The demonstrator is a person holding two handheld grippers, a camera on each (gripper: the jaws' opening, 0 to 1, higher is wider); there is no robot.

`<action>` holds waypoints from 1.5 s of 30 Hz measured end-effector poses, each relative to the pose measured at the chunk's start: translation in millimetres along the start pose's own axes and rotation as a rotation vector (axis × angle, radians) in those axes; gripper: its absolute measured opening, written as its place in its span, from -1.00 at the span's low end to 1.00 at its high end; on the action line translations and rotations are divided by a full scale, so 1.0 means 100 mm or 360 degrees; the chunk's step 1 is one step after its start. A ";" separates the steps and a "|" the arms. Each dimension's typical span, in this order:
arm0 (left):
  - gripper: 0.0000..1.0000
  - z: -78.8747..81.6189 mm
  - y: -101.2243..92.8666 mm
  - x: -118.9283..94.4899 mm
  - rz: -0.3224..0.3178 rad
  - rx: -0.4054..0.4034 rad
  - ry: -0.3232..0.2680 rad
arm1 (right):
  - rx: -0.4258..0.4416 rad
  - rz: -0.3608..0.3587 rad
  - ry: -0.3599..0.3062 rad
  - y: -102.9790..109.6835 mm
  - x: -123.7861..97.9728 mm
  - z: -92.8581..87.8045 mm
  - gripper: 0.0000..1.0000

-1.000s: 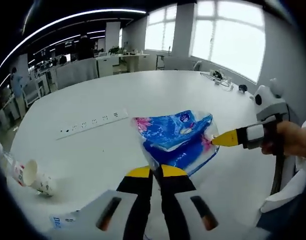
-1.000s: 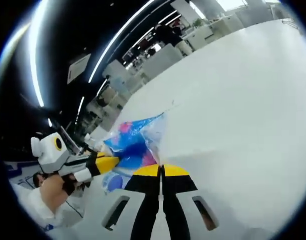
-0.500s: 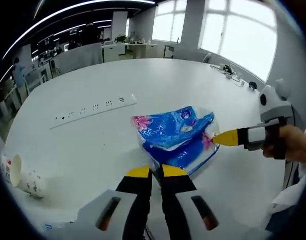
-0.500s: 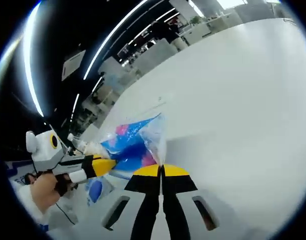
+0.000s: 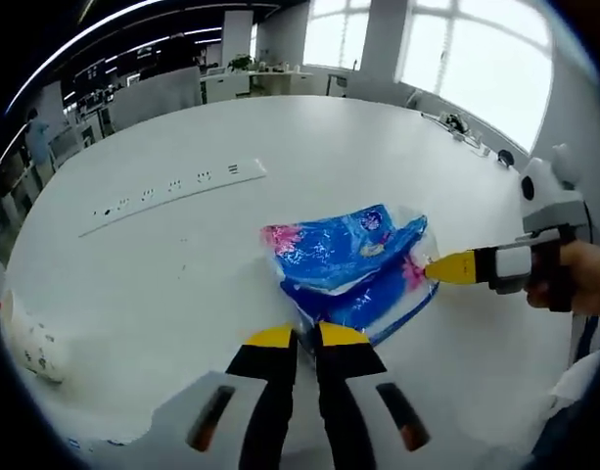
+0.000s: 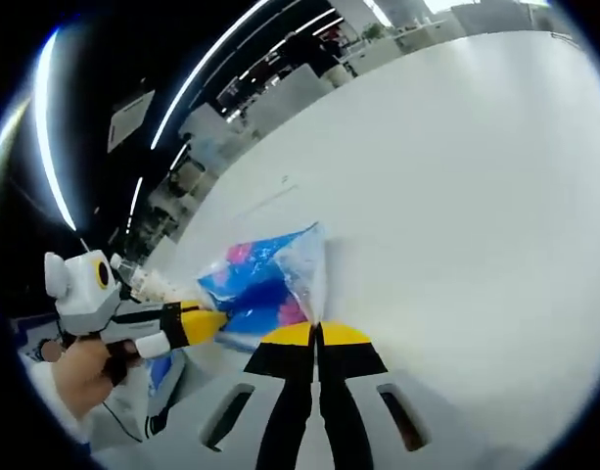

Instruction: Arrange the tabletop items into an orderly group along one side of the table until the central work area is clear of visible clutter.

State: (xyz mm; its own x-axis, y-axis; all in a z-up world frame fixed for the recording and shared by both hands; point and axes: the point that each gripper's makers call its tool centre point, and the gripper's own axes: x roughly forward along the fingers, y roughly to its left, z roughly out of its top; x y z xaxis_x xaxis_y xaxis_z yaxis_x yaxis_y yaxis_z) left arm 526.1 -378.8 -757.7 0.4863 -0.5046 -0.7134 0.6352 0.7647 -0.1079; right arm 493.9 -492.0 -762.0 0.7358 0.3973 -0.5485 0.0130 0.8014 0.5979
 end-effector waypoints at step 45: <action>0.65 0.19 0.02 -1.15 0.0133 -0.0108 -0.0362 | -0.0413 -0.0012 -0.0233 0.57 -0.84 -0.18 0.28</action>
State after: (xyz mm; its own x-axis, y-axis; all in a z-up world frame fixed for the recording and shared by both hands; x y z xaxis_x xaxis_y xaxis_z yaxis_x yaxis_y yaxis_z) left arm 483.3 -327.3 -662.6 0.6627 -0.5098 -0.5486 0.5494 0.8288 -0.1066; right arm 420.3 -471.9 -692.7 0.8265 0.3371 -0.4508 -0.1406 0.8991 0.4145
